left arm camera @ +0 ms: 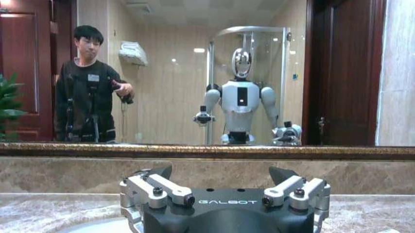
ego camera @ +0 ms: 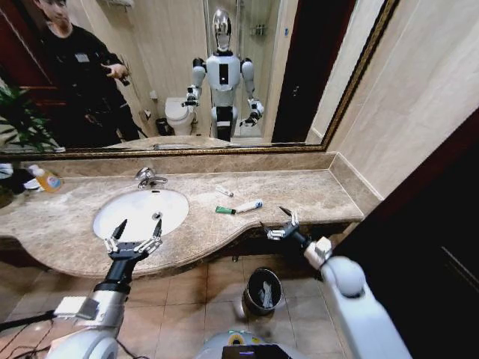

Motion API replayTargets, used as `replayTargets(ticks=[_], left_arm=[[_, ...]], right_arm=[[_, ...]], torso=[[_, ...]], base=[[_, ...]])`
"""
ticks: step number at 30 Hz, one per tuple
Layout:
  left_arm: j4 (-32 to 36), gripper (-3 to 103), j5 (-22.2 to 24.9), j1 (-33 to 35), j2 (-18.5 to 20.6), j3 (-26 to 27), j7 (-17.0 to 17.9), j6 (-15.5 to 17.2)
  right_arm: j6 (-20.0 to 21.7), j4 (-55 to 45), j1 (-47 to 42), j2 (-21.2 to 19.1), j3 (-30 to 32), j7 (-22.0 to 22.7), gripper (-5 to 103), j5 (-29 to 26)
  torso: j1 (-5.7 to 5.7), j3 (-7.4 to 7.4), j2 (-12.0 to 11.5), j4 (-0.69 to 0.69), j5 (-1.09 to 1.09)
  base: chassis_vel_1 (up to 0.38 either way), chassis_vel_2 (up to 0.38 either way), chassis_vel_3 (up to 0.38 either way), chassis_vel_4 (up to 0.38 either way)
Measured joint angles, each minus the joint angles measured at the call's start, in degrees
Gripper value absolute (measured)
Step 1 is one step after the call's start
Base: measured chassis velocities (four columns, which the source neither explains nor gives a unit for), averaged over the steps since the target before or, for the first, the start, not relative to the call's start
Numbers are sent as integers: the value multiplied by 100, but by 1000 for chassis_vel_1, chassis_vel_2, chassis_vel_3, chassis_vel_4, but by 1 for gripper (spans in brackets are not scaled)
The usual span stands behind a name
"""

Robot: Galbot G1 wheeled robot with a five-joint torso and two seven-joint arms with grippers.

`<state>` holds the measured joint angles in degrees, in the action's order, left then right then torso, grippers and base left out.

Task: Pick up the trash from the sink and place it in the trash bin.

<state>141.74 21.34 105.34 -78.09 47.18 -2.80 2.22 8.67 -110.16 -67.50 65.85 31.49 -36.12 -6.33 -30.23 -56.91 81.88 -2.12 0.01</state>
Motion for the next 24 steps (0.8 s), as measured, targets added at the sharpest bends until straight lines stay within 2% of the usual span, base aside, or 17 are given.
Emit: replayTargets(ticks=[4, 5, 8, 9, 12, 13, 15, 16, 19, 24], left_arm=[[0, 100, 1, 0, 0, 0, 0, 0], [0, 100, 1, 0, 0, 0, 0, 0], [0, 100, 0, 0, 0, 0, 0, 0], [0, 100, 0, 0, 0, 0, 0, 0], [0, 100, 0, 0, 0, 0, 0, 0], [0, 100, 0, 0, 0, 0, 0, 0], [0, 100, 0, 0, 0, 0, 0, 0], [0, 100, 0, 0, 0, 0, 0, 0], [0, 100, 0, 0, 0, 0, 0, 0], [0, 100, 0, 0, 0, 1, 1, 0]], right_arm=[[131, 401, 347, -408, -157, -4, 100, -119], [131, 401, 347, -408, -157, -4, 100, -119], [156, 884, 753, -790, -413, -67, 100, -225], [156, 884, 753, -790, -413, -67, 100, -225], [227, 1271, 1278, -1247, -901, -128, 100, -363], [227, 1271, 1278, -1247, -901, -128, 100, -363], [378, 1436, 1741, -1522, -1354, -133, 100, -615], [378, 1436, 1741, -1522, -1354, -133, 100, -615], [585, 1583, 2305, -1714, -1868, -136, 100, -1048], [675, 1784, 2873, -1756, -2440, -153, 100, -1265]], torso=[[1, 0, 0, 2, 0], [1, 0, 0, 2, 0], [0, 0, 0, 2, 2], [0, 0, 0, 2, 2], [0, 0, 0, 1, 0], [0, 0, 0, 1, 0], [0, 0, 0, 1, 0], [0, 0, 0, 1, 0], [0, 0, 0, 1, -1], [0, 1, 0, 1, -1]], base=[[0, 0, 0, 0], [0, 0, 0, 0], [0, 0, 0, 0], [0, 0, 0, 0], [0, 0, 0, 0], [0, 0, 0, 0], [0, 0, 0, 0], [0, 0, 0, 0], [0, 0, 0, 0], [0, 0, 0, 0]])
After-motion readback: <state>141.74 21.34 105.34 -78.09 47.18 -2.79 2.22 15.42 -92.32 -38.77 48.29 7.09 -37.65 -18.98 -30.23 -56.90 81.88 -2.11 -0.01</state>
